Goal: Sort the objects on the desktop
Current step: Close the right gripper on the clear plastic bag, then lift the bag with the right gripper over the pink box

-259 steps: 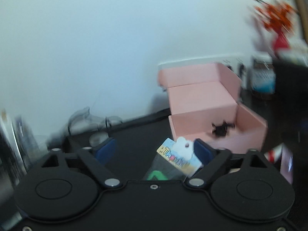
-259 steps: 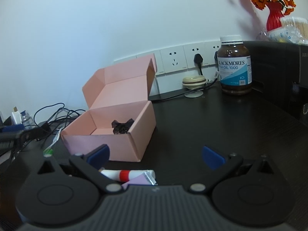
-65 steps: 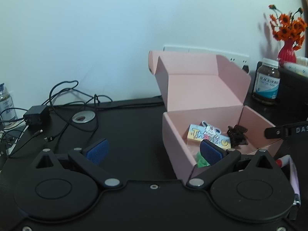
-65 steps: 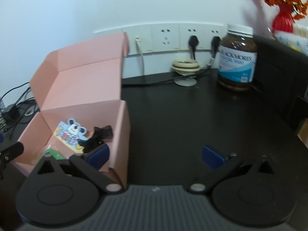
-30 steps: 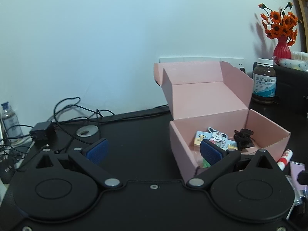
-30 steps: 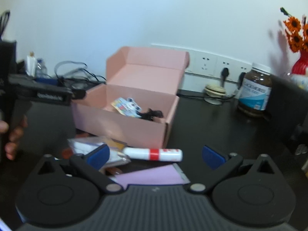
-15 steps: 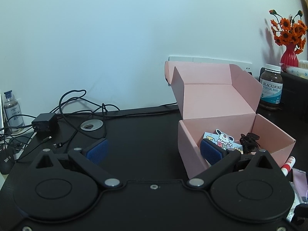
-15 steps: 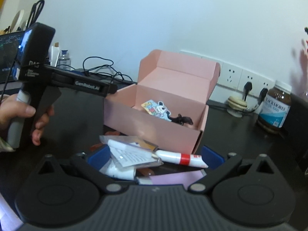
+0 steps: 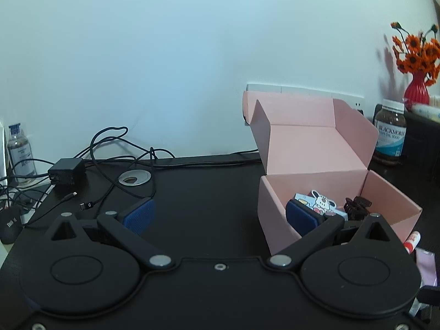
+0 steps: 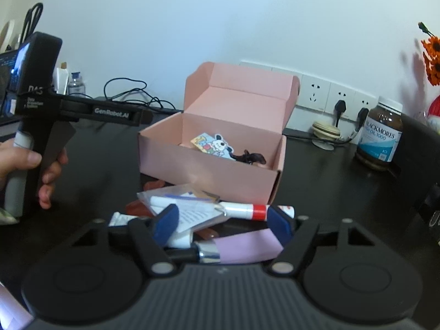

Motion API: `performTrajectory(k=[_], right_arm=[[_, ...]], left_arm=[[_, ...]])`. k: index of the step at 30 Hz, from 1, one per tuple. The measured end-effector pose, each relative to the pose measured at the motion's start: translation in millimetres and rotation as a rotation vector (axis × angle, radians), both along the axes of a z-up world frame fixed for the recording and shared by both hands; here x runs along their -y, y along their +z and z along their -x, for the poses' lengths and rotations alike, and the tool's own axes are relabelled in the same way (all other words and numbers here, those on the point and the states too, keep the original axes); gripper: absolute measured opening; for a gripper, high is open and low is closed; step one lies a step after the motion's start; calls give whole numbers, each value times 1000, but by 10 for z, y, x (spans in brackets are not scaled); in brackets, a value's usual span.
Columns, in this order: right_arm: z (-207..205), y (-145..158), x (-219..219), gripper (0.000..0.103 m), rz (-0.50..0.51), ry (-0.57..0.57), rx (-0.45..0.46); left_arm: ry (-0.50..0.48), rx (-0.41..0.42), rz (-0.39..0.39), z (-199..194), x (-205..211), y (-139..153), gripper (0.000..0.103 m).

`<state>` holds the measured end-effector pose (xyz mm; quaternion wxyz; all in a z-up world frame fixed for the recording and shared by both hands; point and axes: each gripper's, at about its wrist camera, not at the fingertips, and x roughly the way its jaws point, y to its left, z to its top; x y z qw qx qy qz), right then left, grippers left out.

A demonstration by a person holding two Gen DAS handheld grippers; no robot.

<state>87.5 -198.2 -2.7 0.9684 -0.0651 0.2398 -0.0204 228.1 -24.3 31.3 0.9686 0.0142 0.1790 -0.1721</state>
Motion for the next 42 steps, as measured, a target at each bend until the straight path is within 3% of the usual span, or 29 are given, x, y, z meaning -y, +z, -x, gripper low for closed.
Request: performTrajectory(k=[5,7,10,17,26,28,29,33,42], right_arm=[[22,23,-29,72,-40,72,-9],[16,33,-72,72,-31,91,-6],[-65,27,-132,81,-15,112,-16],[-332,-38,-222,82,4,147,-70],[-516,-74,-71,82,-119,148,-145],[-518,-76,-45,79,-143,149,-148],[-512,-74,-25,71,-162,148,-144],[-498,-68,39,64,-230,139,-136],[-427,52,160,57,-334,131,-85]], left_arm=[[14,-3,19,-11,-46,20,103],[17,-4,24,-11,-53,23,103],[17,-1,21,-6,-46,22,103],[12,9,8,14,-26,27,103],[13,-20,28,-16,-44,19,103],[12,-19,29,-12,-46,19,103],[13,-18,29,-12,-45,19,103],[14,-26,30,-20,-44,13,103],[25,-39,46,-30,-73,8,103]])
